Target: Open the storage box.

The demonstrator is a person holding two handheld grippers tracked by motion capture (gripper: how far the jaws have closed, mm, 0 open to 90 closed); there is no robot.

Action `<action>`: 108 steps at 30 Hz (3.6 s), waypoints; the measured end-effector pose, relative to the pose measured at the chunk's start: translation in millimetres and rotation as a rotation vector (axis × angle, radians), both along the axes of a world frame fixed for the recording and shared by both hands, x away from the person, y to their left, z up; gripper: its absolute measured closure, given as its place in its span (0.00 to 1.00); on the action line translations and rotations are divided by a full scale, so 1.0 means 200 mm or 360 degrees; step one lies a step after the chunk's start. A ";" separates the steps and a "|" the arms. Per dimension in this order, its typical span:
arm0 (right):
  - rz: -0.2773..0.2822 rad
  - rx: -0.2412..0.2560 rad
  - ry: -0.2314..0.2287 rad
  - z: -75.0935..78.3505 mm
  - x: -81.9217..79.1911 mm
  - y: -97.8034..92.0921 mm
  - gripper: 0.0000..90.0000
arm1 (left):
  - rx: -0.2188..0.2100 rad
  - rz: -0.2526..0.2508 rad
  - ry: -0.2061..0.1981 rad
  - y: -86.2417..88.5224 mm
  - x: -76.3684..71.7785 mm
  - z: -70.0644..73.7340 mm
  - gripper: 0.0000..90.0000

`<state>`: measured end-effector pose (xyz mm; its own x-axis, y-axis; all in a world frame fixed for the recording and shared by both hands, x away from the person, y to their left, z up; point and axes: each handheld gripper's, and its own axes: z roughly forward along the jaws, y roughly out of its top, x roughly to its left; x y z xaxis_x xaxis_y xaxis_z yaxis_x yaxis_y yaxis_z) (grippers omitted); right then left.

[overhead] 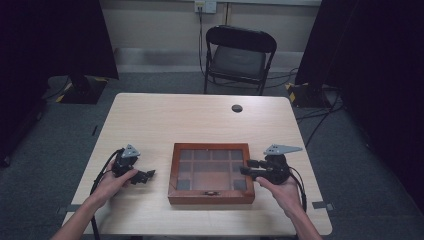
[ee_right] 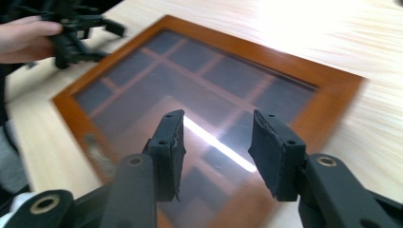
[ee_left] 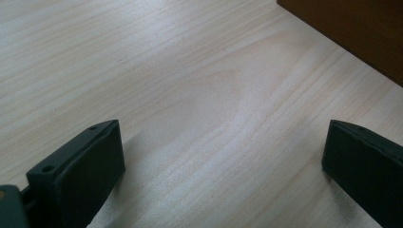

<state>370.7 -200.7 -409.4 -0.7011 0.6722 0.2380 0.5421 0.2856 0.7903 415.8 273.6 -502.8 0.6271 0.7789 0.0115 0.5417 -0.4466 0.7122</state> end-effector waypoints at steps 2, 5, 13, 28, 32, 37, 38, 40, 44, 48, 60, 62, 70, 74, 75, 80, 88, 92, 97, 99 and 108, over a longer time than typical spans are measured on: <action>0.0061 0.0014 -0.0004 0.02 -0.01 0.04 0.65 | 0.0000 0.0000 0.0000 0.00 0.00 0.00 0.00; 0.0130 0.0019 -0.0008 0.04 -0.02 0.11 0.67 | 0.0000 0.0000 0.0000 0.00 0.00 0.00 0.00; 0.0309 -0.0018 -0.0003 0.08 0.00 0.27 0.71 | 0.0000 0.0000 0.0000 0.00 0.00 0.00 0.00; 0.0594 -0.0103 0.0116 -0.08 -0.06 0.42 0.87 | 0.0000 0.0000 0.0000 0.00 0.00 0.00 0.00; 0.0630 -0.0137 0.0124 -0.11 -0.08 0.44 0.88 | 0.0001 -0.0001 0.0001 0.00 0.00 0.00 0.00; 0.0646 -0.0158 0.0122 -0.13 -0.08 0.45 0.88 | 0.0000 0.0000 0.0000 0.00 0.00 0.00 0.00; 0.0650 -0.0156 0.0125 -0.13 -0.08 0.45 0.89 | 0.0000 0.0000 0.0001 0.00 0.00 0.00 0.00; 0.0657 -0.0160 0.0105 -0.13 -0.08 0.45 0.89 | 0.0000 -0.0001 0.0000 0.00 0.00 0.00 0.00; 0.0676 -0.0167 0.0072 -0.14 -0.08 0.45 0.89 | 0.0000 0.0000 0.0000 0.00 0.00 0.00 0.00; 0.0674 -0.0165 0.0066 -0.14 -0.09 0.45 0.89 | 0.0000 0.0000 0.0001 0.00 0.00 0.00 0.00; 0.0688 -0.0202 0.0093 -0.12 -0.08 0.46 0.90 | 0.0000 -0.0001 0.0001 0.00 0.00 0.00 0.00; 0.0685 -0.0203 0.0098 -0.12 -0.08 0.46 0.90 | 0.0000 -0.0001 0.0001 0.00 0.00 0.00 0.00; 0.0698 -0.0206 0.0110 -0.10 -0.07 0.46 0.90 | 0.0000 0.0000 0.0000 0.00 0.00 0.00 0.00; 0.0709 -0.0172 0.0110 -0.09 -0.06 0.45 0.90 | 0.0000 0.0000 0.0001 0.00 0.00 0.00 0.00; 0.0710 -0.0167 0.0108 -0.08 -0.06 0.45 0.90 | -0.0001 0.0001 0.0000 0.00 0.00 0.00 0.00; 0.0713 -0.0159 0.0113 -0.06 -0.05 0.45 0.91 | 0.0000 0.0000 0.0001 0.00 0.00 0.00 0.00; 0.0716 -0.0129 0.0114 0.00 -0.03 0.44 0.91 | 0.0000 0.0000 0.0001 0.00 0.00 0.00 0.00; 0.0716 -0.0123 0.0112 0.02 -0.03 0.44 0.91 | 0.0000 0.0000 0.0001 0.00 0.00 0.00 0.00; 0.0709 -0.0102 0.0090 0.04 -0.03 0.44 0.91 | 0.0000 0.0000 0.0001 0.00 0.00 0.00 0.00; 0.0710 -0.0099 0.0078 0.06 -0.02 0.43 0.91 | 0.0000 0.0000 0.0000 0.00 0.00 0.00 0.00; 0.0706 -0.0087 0.0077 0.08 -0.02 0.43 0.91 | 0.0000 0.0000 0.0001 0.00 0.00 0.00 0.00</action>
